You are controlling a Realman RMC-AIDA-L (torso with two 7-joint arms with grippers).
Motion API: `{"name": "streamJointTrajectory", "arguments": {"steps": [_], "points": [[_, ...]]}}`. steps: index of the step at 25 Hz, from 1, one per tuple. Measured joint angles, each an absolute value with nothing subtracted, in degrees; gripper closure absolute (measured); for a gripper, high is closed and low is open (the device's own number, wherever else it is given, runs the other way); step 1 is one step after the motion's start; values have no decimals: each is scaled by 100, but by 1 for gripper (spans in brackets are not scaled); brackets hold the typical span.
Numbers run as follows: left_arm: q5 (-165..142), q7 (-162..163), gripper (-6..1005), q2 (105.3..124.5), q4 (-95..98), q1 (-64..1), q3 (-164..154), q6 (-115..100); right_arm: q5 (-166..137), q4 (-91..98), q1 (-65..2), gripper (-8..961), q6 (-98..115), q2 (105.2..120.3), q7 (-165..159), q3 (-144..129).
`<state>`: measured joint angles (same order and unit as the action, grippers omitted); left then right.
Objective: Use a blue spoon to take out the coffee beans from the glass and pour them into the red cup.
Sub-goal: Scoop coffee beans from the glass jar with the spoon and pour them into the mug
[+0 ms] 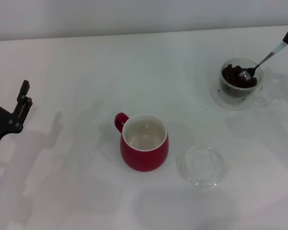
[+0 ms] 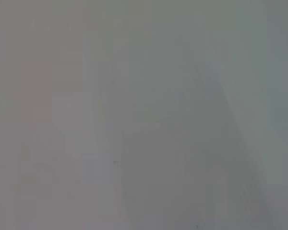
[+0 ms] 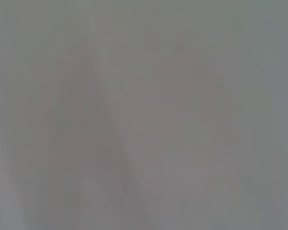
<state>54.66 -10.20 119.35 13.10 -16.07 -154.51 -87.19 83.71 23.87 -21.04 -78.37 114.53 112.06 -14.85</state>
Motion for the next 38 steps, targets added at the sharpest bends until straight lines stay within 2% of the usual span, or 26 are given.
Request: {"name": "streamJointTrajectory", "arguments": {"steps": [20, 26, 38], "points": [[5467, -1019, 329, 11935, 1295, -1611, -15451, -8658, 8349, 2336, -2048, 809, -7272, 11452, 8801, -1486], [5467, -984, 330, 11937, 1277, -1572, -15451, -8657, 8386, 2014, -2097, 809, -7267, 11389, 8578, -1446], [5467, -975, 329, 11954, 1239, -1517, -15460, -8657, 8527, 2020, -2103, 809, -7146, 11368, 8348, -1406]]}}
